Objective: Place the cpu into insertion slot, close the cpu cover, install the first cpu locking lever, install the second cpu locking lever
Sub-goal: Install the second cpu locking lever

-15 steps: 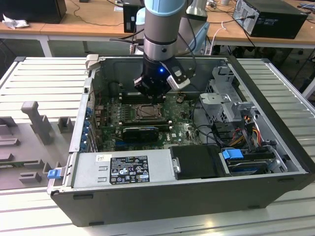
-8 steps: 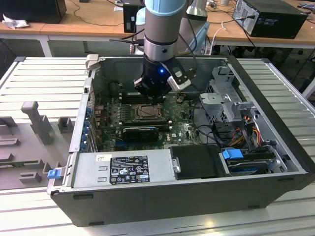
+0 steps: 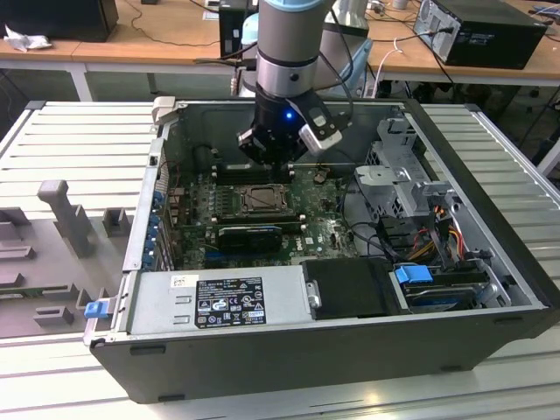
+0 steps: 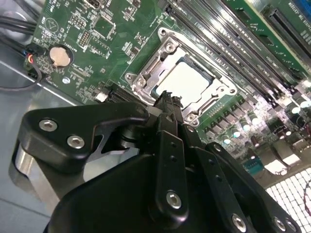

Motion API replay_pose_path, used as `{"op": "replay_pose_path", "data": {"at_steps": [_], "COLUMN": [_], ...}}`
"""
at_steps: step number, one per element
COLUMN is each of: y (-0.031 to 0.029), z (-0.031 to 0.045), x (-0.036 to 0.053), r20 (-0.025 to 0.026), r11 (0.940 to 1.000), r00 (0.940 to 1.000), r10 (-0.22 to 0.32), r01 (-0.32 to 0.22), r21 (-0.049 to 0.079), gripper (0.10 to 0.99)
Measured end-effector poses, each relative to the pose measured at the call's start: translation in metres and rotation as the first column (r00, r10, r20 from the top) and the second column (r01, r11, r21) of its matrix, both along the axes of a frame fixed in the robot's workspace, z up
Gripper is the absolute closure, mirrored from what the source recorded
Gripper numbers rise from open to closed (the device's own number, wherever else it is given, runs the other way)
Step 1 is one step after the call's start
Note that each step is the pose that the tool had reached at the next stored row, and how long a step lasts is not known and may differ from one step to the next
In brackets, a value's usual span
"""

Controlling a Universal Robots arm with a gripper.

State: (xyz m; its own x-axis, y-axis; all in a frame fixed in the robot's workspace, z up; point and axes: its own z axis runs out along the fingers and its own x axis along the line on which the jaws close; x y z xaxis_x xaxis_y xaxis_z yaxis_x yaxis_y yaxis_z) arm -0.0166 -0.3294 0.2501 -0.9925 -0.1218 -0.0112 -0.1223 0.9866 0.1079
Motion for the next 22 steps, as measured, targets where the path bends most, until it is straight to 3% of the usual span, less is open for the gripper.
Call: {"op": "replay_pose_path", "data": {"at_steps": [6,14,22], "y": [-0.0090,-0.0260,-0.0299], "z": [-0.0003,-0.0009,0.0025], "x": [-0.0001,-0.0001,-0.0001], "r20": [0.0000,-0.0001,-0.0001], "r11": [1.0000,1.0000,1.0000], "r00": [1.0000,1.0000,1.0000], "r10": [0.000,0.000,0.000], "r01": [0.000,0.000,0.000], "r21": [0.000,0.000,0.000], "gripper": [0.980,0.980,0.980]}}
